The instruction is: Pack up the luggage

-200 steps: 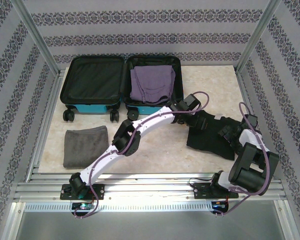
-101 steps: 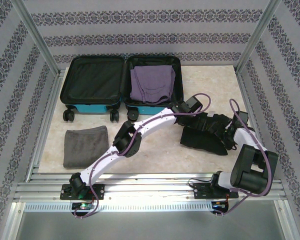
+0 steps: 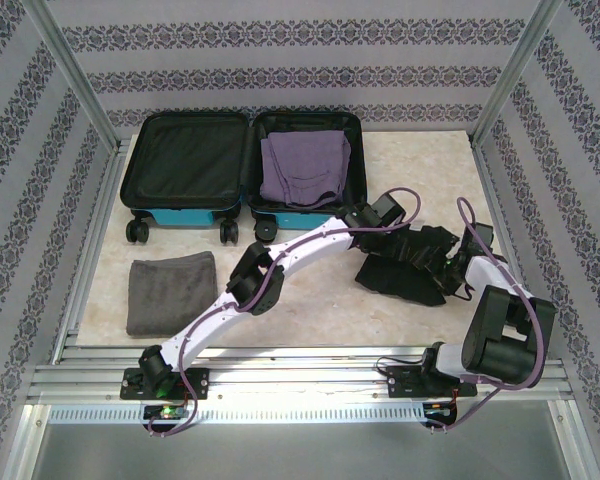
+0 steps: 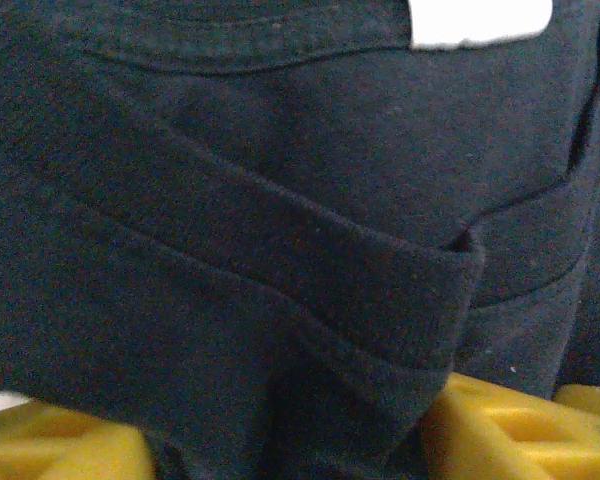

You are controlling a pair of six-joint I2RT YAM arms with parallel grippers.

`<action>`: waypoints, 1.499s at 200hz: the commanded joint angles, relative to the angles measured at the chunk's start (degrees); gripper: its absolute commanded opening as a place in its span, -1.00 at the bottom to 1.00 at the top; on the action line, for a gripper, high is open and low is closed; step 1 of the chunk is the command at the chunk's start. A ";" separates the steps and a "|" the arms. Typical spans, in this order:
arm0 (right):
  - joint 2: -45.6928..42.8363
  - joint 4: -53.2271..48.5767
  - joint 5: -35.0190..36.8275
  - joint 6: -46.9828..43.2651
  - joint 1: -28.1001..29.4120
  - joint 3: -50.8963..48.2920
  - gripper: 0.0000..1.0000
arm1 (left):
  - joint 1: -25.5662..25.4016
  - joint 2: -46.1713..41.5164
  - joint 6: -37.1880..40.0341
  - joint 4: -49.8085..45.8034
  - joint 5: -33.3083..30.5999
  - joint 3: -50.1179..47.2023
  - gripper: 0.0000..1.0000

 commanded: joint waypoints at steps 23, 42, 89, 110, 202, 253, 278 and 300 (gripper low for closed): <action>1.63 2.33 -5.59 -1.03 0.71 -0.35 0.00 | -2.51 2.45 -0.90 1.96 3.94 0.87 -0.22; 2.34 2.75 -7.09 -1.66 0.71 -0.01 -0.31 | -2.53 2.10 -0.34 1.83 3.90 0.87 -0.37; 2.11 2.97 -9.66 -2.95 0.66 0.78 -1.00 | -1.96 0.33 1.58 1.09 5.86 0.96 -0.75; 0.48 2.93 -10.41 -3.06 0.72 0.71 -1.00 | -1.35 -2.08 3.37 -0.51 5.26 0.96 -0.84; -11.32 -5.41 -10.54 -4.42 2.74 6.81 -1.00 | -0.26 -11.62 6.96 -2.85 3.74 0.61 -0.98; -13.00 -5.16 -10.77 -2.40 6.15 11.36 -1.00 | 1.37 -14.99 8.20 -3.10 4.01 0.65 -0.98; -11.58 -3.62 -10.07 -1.01 9.04 14.88 -1.00 | 2.62 -15.78 8.75 -3.58 4.11 0.61 -0.98; -8.97 -1.59 -8.68 0.07 12.30 18.18 -1.00 | 3.90 -16.28 9.37 -4.23 4.00 0.61 -1.00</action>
